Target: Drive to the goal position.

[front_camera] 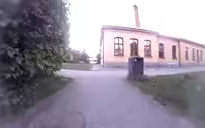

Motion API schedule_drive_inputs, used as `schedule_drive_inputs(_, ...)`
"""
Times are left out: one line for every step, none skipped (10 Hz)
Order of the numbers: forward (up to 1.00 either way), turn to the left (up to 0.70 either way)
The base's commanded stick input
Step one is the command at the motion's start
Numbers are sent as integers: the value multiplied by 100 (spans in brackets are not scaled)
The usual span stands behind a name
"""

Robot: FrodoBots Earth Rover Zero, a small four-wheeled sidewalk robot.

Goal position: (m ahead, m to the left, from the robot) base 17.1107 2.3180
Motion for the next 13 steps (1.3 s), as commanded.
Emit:
schedule_drive_inputs(85, 0)
schedule_drive_inputs(85, 0)
schedule_drive_inputs(85, 0)
schedule_drive_inputs(85, 0)
schedule_drive_inputs(85, 0)
schedule_drive_inputs(85, 0)
schedule_drive_inputs(85, 0)
schedule_drive_inputs(85, 0)
schedule_drive_inputs(85, 0)
schedule_drive_inputs(85, 0)
schedule_drive_inputs(85, 0)
schedule_drive_inputs(85, 0)
schedule_drive_inputs(85, 0)
